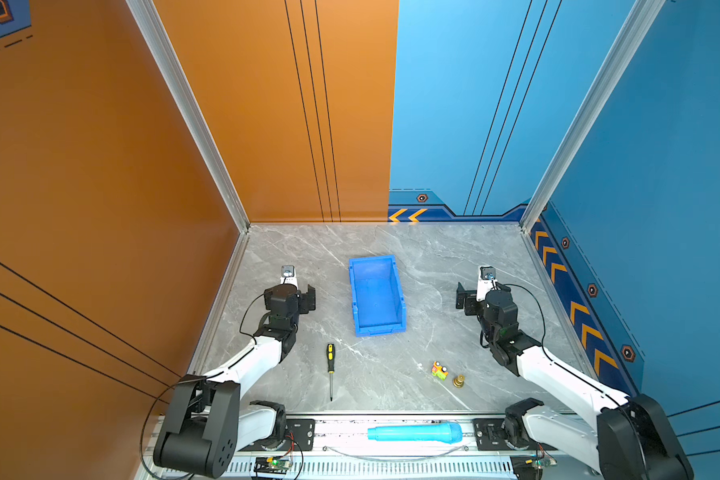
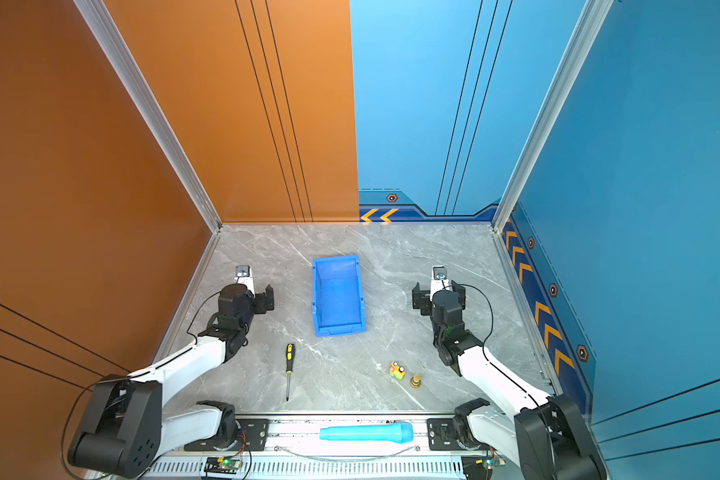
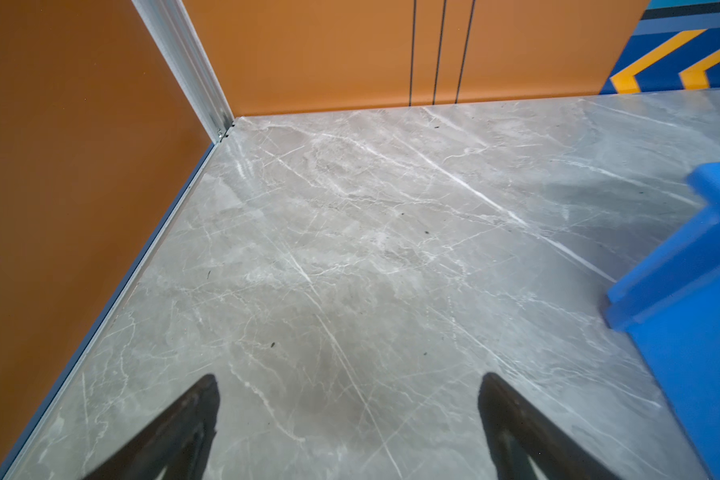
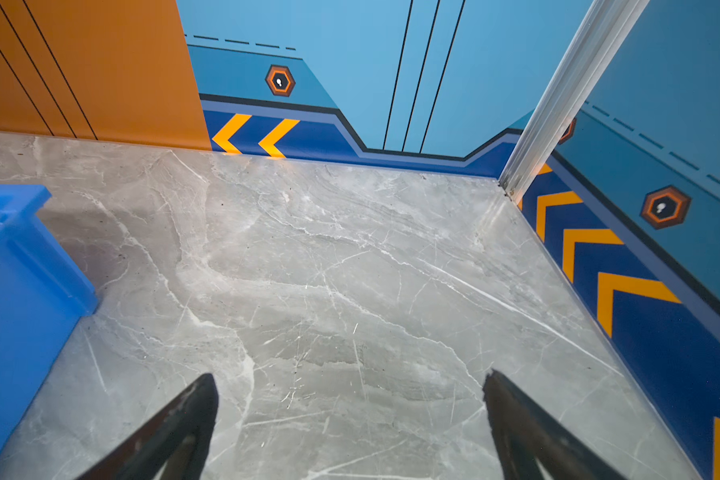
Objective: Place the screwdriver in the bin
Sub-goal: 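Move the left gripper toward the screwdriver while the right arm lifts forward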
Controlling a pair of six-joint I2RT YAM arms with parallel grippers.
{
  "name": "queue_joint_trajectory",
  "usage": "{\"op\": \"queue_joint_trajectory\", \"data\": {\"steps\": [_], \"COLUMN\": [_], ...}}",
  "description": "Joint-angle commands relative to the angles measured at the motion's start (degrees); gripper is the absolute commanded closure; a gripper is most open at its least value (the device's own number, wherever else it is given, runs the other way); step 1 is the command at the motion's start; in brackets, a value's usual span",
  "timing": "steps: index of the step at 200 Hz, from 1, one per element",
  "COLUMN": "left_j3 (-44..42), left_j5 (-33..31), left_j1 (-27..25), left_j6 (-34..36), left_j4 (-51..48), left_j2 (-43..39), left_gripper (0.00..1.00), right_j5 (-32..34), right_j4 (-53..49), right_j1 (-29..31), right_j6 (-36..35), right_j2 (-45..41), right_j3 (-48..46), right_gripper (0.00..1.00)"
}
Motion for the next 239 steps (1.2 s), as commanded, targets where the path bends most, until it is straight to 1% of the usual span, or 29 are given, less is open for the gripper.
{"op": "queue_joint_trajectory", "data": {"steps": [1, 21, 36, 51, 71, 75, 93, 106, 116, 130, 154, 178, 201, 225, 228, 239], "left_j3": [2.95, 5.37, 8.25, 10.41, 11.67, 12.04, 14.28, 16.07, 17.41, 18.85, 21.56, 24.22, 25.11, 26.5, 26.57, 26.48], "left_j5": [-3.28, -4.09, -5.75, -6.26, -5.69, -5.51, -6.92, -8.78, -8.73, -7.75, -8.46, -8.17, -5.03, -2.36, -1.91, -0.12], "left_j1": [-2.03, -4.02, -5.14, -6.2, -7.66, -8.02, -10.23, -11.93, -12.83, -14.46, -18.11, -20.97, -21.97, -22.21, -22.19, -22.28], "left_j6": [-0.3, -3.27, -6.94, -9.07, -11.61, -12.41, -16.45, -19.58, -22.24, -24.94, -28.37, -31.21, -33.01, -33.95, -34.07, -34.83], "left_j4": [-9.78, -16.05, -22.53, -27.41, -30.48, -32.79, -37.66, -41.42, -44.19, -46.67, -50.96, -54.19, -55.55, -57.6, -57.68, -57.66], "left_j2": [-3.31, -5.41, -6.42, -7.12, -9.03, -9.45, -10.18, -9.71, -9.24, -8.37, -6.3, -4.49, -2.97, -0.09, 0.38, 2.1], "left_gripper": [0.02, 0.02, 0.02, 0.02, 0.02, 0.02, 0.02, 0.02, 0.02, 0.02, 0.02, 0.02, 0.02, 0.02, 0.02, 0.02], "right_j5": [5.67, 6.83, 8.8, 8.72, 6.36, 5.74, 3.21, -0.58, -3.81, -6.54, -6.03, -7.35, -8.45, -9.36, -9.54, -10.73], "right_j4": [-11.23, -16.43, -19.55, -23.16, -29.33, -30.83, -38.22, -42.1, -44.18, -45.25, -45.35, -45.1, -44.88, -42.45, -41.99, -40.54], "right_j1": [2.19, 3.77, 4.57, 5.01, 5.57, 5.61, 6.27, 6.77, 7.27, 8.46, 11.49, 13.77, 16.19, 18.95, 20.65, 21.95], "right_j6": [-1.45, 0.6, 3.77, 6.58, 8.73, 9.09, 10.55, 11.0, 11.82, 12.61, 13.92, 13.36, 12.8, 11.32, 11.01, 9.94], "right_j2": [-3.94, -7.04, -8.86, -10.17, -10.01, -9.69, -7.32, -5.24, -3.86, -2.48, -1.47, -0.57, -0.44, -2.48, -2.68, -2.96], "right_j3": [4.01, 6.61, 8.05, 9.77, 12.77, 13.63, 18.16, 20.29, 21.38, 22.1, 21.55, 21.48, 21.64, 21.1, 20.96, 20.5], "right_gripper": [0.0, 0.0, 0.0, 0.0, 0.0, 0.0, 0.0, 0.0, 0.0, 0.0, 0.0, 0.0, 0.0, 0.0, 0.0, 0.0]}}
